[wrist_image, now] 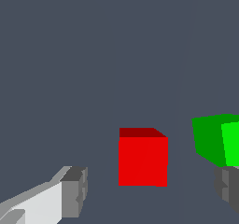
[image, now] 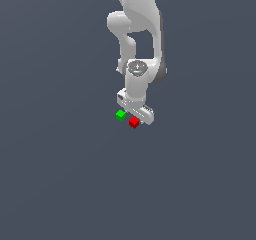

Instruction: Stack the red cube on top of the green cube.

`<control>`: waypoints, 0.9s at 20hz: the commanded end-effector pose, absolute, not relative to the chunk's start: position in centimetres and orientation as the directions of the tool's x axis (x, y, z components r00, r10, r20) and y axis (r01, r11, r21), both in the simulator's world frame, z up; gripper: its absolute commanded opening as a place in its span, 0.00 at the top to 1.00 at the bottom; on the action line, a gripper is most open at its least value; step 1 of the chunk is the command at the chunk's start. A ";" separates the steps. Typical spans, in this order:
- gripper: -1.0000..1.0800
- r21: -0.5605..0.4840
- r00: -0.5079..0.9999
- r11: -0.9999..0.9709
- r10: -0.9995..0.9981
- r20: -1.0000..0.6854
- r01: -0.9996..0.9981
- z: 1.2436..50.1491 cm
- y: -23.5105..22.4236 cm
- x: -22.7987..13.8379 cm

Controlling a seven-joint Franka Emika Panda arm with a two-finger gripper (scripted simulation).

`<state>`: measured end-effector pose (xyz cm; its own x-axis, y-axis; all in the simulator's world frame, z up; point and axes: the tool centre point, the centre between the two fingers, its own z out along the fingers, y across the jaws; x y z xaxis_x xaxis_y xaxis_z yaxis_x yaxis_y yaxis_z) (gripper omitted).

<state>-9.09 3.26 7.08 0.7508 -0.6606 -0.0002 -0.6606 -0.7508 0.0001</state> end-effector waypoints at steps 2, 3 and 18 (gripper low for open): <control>0.04 0.000 0.749 -0.749 -0.662 0.000 -0.662 7.0 3.3 -9.1; 0.04 0.000 0.749 -0.749 -0.662 0.000 -0.662 7.0 3.3 -9.1; 0.04 0.000 0.746 -0.746 -0.666 0.000 -0.666 2.2 3.3 -9.2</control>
